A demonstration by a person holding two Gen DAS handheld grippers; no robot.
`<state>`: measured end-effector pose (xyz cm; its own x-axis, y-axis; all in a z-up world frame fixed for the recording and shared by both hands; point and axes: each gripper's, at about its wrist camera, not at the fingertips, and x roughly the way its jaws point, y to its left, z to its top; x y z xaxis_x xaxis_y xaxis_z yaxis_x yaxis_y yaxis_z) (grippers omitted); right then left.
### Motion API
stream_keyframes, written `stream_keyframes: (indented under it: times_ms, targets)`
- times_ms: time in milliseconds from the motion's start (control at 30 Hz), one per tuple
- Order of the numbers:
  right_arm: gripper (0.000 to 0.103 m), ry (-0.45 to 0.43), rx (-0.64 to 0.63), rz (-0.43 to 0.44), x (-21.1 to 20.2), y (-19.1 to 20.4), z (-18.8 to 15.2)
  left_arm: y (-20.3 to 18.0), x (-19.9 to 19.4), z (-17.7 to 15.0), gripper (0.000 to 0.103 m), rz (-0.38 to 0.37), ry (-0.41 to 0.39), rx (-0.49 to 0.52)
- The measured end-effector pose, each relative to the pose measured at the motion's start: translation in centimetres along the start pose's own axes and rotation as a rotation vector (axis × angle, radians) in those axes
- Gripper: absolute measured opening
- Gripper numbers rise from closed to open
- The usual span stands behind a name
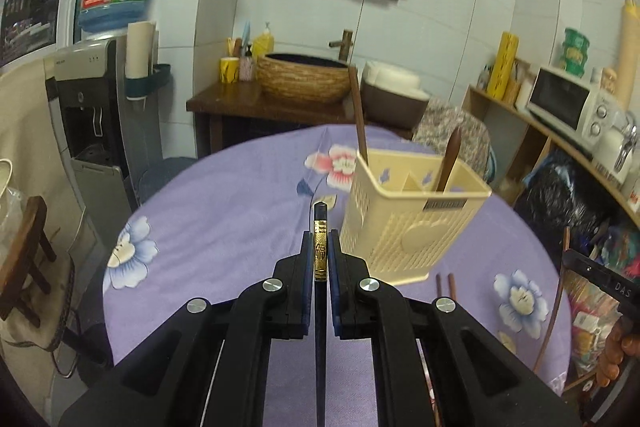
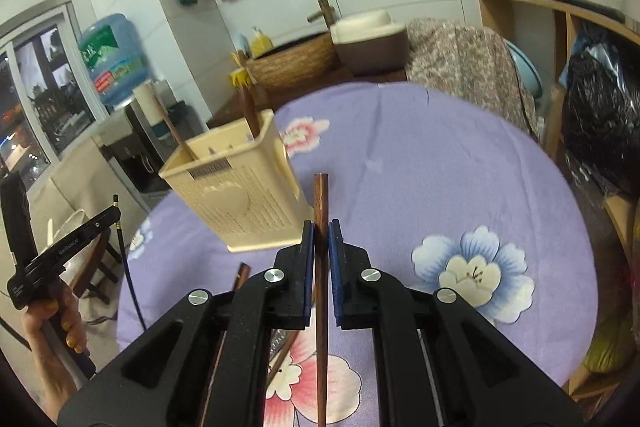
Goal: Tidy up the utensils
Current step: 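Carry the black chopstick with the left gripper while the right carries the brown chopstick into the holder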
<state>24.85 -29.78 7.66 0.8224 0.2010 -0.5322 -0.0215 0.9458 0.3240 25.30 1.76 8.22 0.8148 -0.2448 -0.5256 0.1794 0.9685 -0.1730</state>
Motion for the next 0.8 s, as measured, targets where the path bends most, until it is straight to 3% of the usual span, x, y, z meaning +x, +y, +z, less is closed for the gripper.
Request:
stream_keyframes:
  times_ms: [167,800]
  targets:
    - [0.008,-0.063,-0.047,-0.004,-2.5,0.7,1.5,0.3,-1.8,1.1,0.008,0.011,-0.068,-0.007]
    - [0.008,-0.093,-0.128,-0.027,-3.1,1.7,3.7,-0.1,-2.7,2.6,0.008,0.011,-0.108,0.007]
